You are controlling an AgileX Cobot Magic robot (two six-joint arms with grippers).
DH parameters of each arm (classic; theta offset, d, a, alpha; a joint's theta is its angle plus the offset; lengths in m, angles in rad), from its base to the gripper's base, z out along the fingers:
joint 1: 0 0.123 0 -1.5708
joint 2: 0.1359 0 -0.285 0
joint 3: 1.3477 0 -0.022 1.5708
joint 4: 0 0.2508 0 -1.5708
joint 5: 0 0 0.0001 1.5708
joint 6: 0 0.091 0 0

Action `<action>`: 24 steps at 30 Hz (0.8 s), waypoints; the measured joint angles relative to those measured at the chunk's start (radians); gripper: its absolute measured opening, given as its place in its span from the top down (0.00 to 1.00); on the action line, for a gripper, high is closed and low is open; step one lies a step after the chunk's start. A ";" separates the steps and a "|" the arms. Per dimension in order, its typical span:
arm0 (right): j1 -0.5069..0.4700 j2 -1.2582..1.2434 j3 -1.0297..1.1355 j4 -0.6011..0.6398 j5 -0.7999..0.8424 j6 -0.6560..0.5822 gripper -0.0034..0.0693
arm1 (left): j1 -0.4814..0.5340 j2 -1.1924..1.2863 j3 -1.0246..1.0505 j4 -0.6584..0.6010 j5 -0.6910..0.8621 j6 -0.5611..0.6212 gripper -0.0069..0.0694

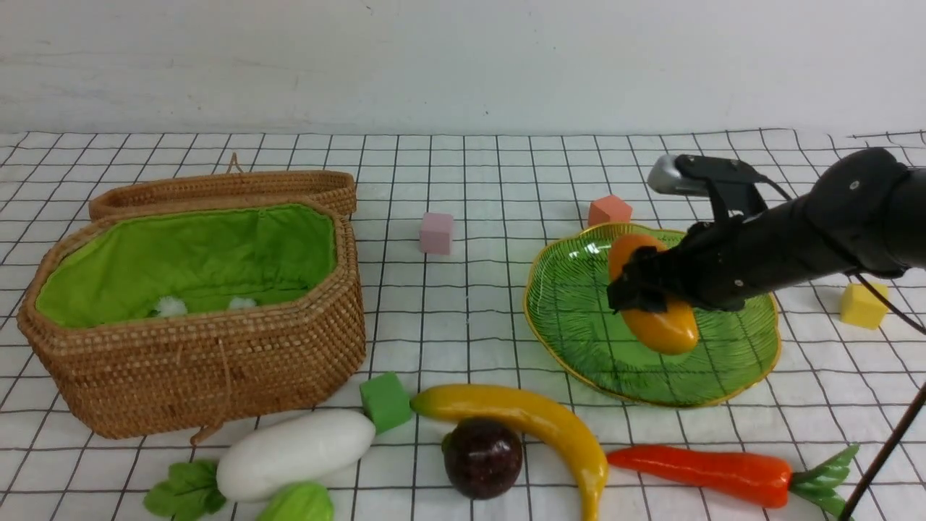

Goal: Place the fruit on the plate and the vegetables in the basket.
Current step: Use the right arm to grab a mango and put it into the right plate, then use the right arm to grab a mangosteen and put it into the right plate

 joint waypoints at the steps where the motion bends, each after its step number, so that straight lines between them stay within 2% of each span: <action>1: 0.000 0.000 -0.001 -0.006 0.006 0.013 0.08 | 0.000 0.000 0.000 0.000 0.000 0.000 0.60; 4: 0.000 -0.007 -0.010 -0.011 0.040 0.033 0.02 | 0.000 0.000 0.000 0.000 0.000 0.000 0.60; 9: 0.009 -0.068 -0.024 -0.054 0.160 0.035 0.03 | 0.000 0.000 0.000 0.000 0.000 0.000 0.60; 12: 0.058 -0.128 -0.031 -0.089 0.243 0.035 0.03 | 0.000 0.000 0.000 0.000 0.000 0.000 0.60; 14: 0.107 -0.148 -0.031 -0.107 0.281 0.036 0.04 | 0.000 0.000 0.000 0.000 0.000 0.000 0.60; 16: 0.223 -0.162 -0.031 -0.145 0.334 0.066 0.04 | 0.000 0.000 0.000 0.000 0.000 0.000 0.60; 17: 0.223 -0.162 -0.031 -0.145 0.335 0.070 0.04 | 0.000 0.000 0.000 0.000 0.000 0.000 0.60; 18: 0.305 -0.150 -0.031 -0.191 0.337 0.113 0.04 | 0.000 0.000 0.000 0.000 0.000 0.000 0.60; 19: 0.314 -0.148 -0.031 -0.197 0.335 0.126 0.04 | 0.000 0.000 0.000 0.000 0.000 0.000 0.60; 20: 0.384 -0.125 -0.031 -0.264 0.316 0.184 0.04 | 0.000 0.000 0.000 0.000 0.000 0.000 0.60; 22: 0.423 -0.111 -0.031 -0.314 0.294 0.232 0.04 | 0.000 0.000 0.000 0.000 0.000 0.000 0.60; 24: 0.478 -0.067 -0.031 -0.415 0.233 0.331 0.05 | 0.000 0.000 0.000 0.000 0.000 0.000 0.60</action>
